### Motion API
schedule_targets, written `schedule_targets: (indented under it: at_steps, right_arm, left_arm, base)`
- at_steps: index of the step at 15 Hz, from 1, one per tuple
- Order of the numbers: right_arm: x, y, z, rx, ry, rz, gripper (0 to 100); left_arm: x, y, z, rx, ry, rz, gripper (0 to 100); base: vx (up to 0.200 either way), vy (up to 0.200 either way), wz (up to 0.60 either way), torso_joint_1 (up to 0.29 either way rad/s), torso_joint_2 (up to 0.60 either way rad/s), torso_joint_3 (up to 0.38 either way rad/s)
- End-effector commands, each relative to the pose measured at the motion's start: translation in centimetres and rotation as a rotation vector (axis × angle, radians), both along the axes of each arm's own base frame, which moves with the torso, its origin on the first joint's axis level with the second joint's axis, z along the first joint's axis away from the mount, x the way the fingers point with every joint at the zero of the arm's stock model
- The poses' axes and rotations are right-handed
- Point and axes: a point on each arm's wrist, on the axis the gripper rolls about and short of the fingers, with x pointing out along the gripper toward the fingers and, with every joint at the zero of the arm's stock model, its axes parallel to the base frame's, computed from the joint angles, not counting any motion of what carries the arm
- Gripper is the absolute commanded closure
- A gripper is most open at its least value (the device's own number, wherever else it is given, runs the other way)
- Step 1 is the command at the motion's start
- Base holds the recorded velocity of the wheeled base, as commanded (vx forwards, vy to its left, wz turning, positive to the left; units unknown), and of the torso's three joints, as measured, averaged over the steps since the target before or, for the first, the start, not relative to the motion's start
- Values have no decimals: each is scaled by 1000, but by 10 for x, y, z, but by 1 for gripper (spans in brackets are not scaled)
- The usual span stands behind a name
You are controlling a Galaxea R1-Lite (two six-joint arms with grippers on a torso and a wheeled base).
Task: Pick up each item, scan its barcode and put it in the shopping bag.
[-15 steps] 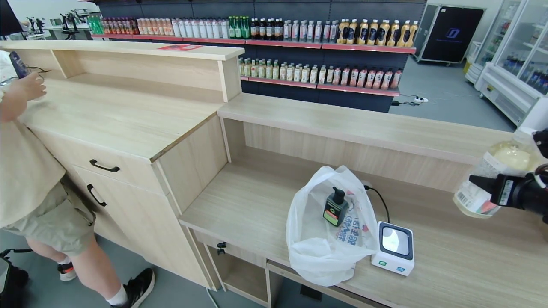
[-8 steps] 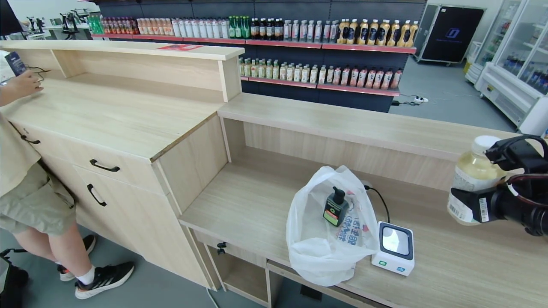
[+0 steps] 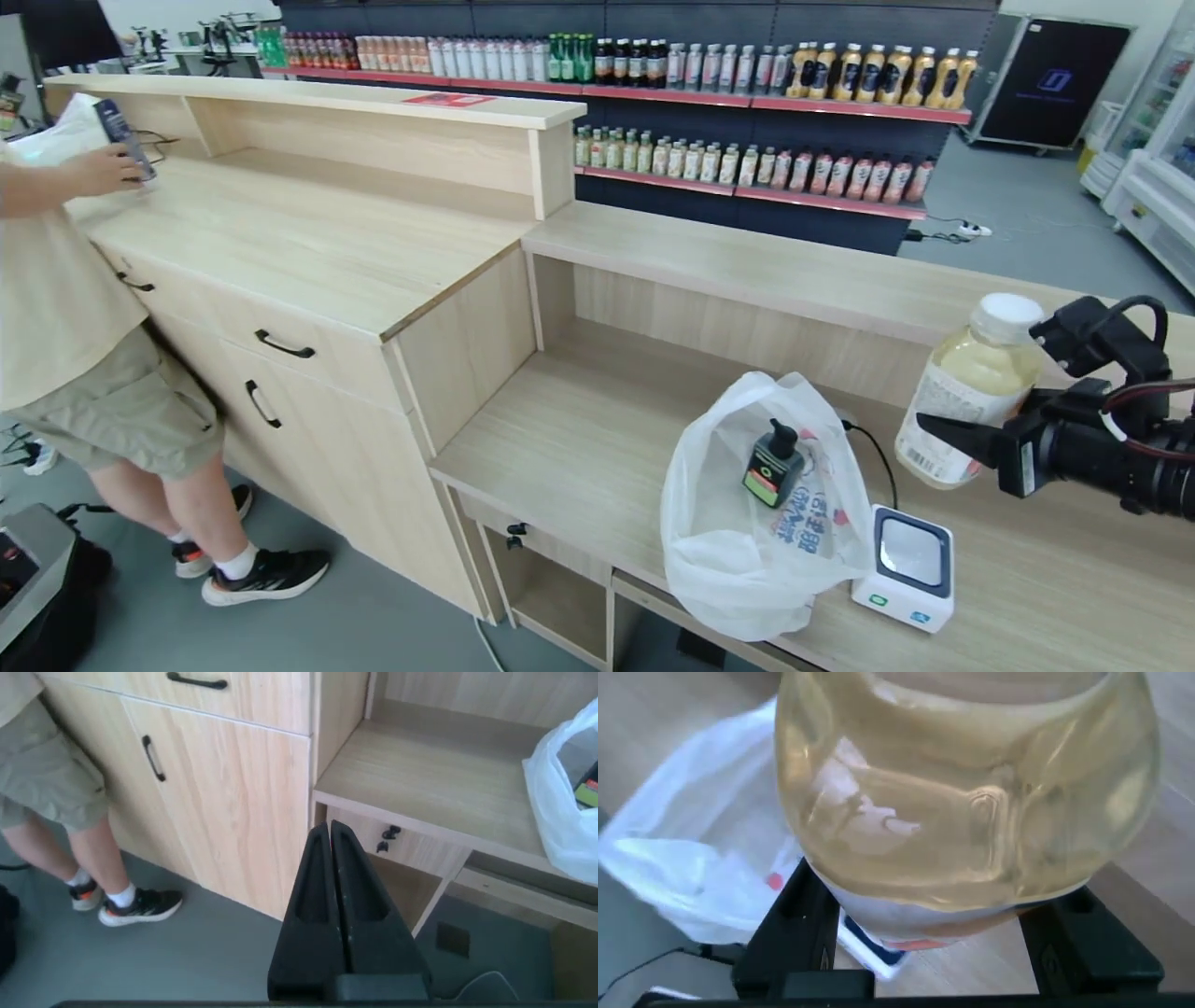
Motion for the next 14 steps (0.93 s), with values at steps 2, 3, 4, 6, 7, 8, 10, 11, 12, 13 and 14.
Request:
schedule_targets:
  at_steps: [2,3,4,6,7,8,10,11,12,13,14]
  right_arm:
    - [8,-23,-20,24,61,180,100]
    - [10,-37,-32,-1,62,317,100]
    - [11,-49,-48,-27,67,435,100]
    - [5,-67,-76,-96,120,517,100]
    - [1,-72,-88,-68,145,550,100]
    - [1,-74,-93,-44,152,564,100]
    - [13,-80,-104,-8,171,572,100]
    - [18,-80,-107,-6,173,578,100]
    - [26,-80,-110,-5,175,588,100]
    - [33,-76,-112,-5,179,612,100]
    - [40,-73,-114,-4,181,627,100]
  left_arm:
    - [0,0,0,0,0,-1,100]
    - [0,0,0,0,0,0,100]
    - [0,0,0,0,0,0,100]
    - [0,0,0,0,0,0,100]
    - [0,0,0,0,0,-1,100]
    - [0,0,0,0,0,0,100]
    - [0,0,0,0,0,0,100]
    - [0,0,0,0,0,0,100]
    - [0,0,0,0,0,0,100]
    - [0,0,0,0,0,0,100]
    - [0,0,0,0,0,0,100]
  base:
    - [0,0,0,0,0,0]
    - [0,0,0,0,0,0]
    - [0,0,0,0,0,0]
    - [0,0,0,0,0,0]
    - [0,0,0,0,0,0]
    - [0,0,0,0,0,0]
    - [0,0,0,0,0,0]
    - [0,0,0,0,0,0]
    - [0,0,0,0,0,0]
    - [0,0,0,0,0,0]
    - [0,0,0,0,0,0]
